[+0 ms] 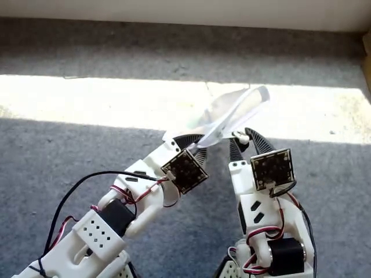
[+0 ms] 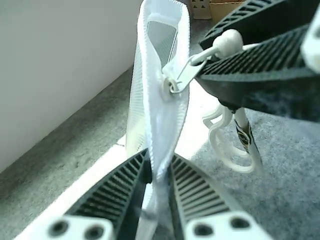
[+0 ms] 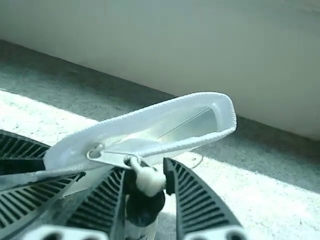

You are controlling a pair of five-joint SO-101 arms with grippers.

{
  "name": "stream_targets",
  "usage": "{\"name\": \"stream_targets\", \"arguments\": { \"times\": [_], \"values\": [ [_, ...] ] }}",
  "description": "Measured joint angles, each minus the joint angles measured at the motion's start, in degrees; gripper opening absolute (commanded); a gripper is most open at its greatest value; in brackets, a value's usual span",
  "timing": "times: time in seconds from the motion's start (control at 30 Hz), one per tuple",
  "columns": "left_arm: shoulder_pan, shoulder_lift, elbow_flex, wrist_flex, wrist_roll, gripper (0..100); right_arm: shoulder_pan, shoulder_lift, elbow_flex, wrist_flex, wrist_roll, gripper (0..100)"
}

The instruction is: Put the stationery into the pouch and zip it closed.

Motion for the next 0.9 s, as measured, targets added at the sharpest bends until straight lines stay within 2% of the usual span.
{"name": "stream_targets", "arguments": {
  "times": [0.17, 0.4, 0.67, 0.9],
  "values": [
    [-0.2, 0.0, 0.3, 0.2, 0.0, 15, -2.9, 0.0, -4.6, 6.7, -0.1, 0.5],
    [-1.6, 0.8, 0.4, 1.0, 3.2, 15, -7.4, -0.8, -6.5, 12.0, 2.6, 0.5],
    [-1.7, 0.8, 0.0, 1.0, 3.4, 15, -8.1, -0.8, -6.5, 13.9, 3.0, 0.5],
    [0.3, -2.2, -2.5, 7.4, 3.4, 15, -10.5, -0.7, -12.6, 19.5, 4.8, 0.5]
  ]
}}
